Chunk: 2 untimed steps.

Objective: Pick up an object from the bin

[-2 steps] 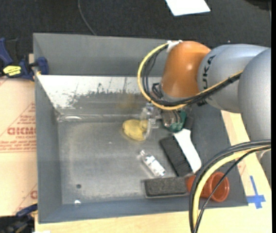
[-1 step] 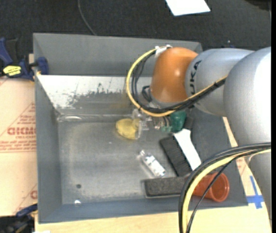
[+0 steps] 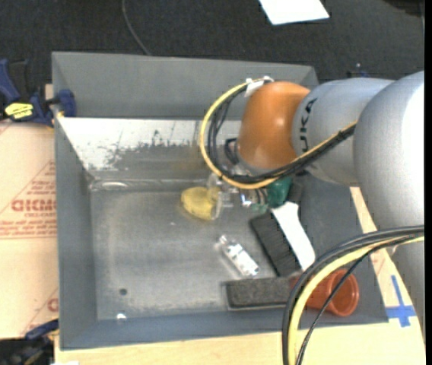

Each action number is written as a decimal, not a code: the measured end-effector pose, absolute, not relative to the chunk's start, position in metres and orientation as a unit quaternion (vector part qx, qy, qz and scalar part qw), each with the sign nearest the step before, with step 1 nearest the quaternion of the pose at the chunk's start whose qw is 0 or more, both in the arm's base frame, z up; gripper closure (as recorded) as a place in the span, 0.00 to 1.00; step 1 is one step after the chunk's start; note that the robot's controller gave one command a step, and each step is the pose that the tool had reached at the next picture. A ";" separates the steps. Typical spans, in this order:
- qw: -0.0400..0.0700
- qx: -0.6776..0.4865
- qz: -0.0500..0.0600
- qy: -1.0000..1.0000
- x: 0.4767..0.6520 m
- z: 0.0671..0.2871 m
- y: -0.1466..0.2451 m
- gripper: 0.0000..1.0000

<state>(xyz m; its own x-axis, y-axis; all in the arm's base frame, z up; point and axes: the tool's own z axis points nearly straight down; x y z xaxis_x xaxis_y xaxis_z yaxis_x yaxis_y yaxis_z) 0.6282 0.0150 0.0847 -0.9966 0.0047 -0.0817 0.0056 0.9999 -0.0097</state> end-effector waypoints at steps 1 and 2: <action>0.045 -0.021 -0.009 0.999 0.629 0.083 0.036 1.00; 0.051 -0.023 -0.011 0.998 0.647 0.081 0.055 1.00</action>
Offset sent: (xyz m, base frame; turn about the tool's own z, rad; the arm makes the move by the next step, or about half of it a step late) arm 0.0108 0.0434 -0.0147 -0.0491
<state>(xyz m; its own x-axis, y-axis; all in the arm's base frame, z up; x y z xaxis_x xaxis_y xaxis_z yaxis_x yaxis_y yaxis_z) 0.6467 0.0548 0.0813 -0.9937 -0.0480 -0.1013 -0.0458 0.9987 -0.0238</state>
